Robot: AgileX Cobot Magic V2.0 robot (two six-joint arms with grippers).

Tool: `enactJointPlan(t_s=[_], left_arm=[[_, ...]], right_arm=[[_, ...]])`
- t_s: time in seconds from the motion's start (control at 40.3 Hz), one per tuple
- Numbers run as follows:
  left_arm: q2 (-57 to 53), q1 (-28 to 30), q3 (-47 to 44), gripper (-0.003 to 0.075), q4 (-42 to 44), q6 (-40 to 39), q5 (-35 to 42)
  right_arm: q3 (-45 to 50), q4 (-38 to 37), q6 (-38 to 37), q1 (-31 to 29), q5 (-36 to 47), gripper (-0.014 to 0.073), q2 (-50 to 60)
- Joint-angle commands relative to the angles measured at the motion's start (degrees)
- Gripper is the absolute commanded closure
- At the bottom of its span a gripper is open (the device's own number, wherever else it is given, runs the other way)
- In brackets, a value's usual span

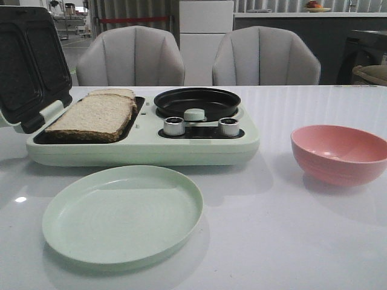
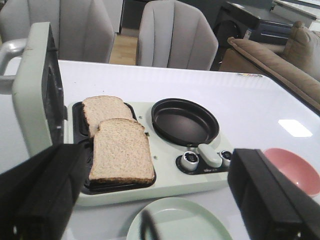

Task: Make breakfast with bread and shrimp

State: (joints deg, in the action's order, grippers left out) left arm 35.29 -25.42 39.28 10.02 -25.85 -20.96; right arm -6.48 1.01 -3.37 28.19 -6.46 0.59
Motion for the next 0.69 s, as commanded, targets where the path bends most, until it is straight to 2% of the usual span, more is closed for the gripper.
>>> enactJointPlan(t_s=[0.0,0.099,0.248,0.322,0.67], left_arm=[[8.03,-0.21,7.04,0.0093,0.44,-2.04,6.10],[15.61,0.48,13.35,0.0093,-0.71,-2.14,6.20],[23.22,6.54,22.10,0.0093,-14.19,-2.14,6.49],[24.74,10.08,24.63,0.0093,-17.63,-2.00,6.10],[25.91,24.46,26.21,0.0093,-18.02,-1.61,7.33]], right_arm=[[-1.64,-0.52,0.22,-0.06,5.47,0.0042,1.04],[-1.64,-0.52,0.22,-0.06,5.47,0.0042,1.04],[-1.64,-0.52,0.22,-0.06,5.47,0.0042,1.04],[-1.64,-0.52,0.22,-0.06,5.47,0.0042,1.04],[-1.64,-0.52,0.22,-0.06,5.47,0.0042,1.04]])
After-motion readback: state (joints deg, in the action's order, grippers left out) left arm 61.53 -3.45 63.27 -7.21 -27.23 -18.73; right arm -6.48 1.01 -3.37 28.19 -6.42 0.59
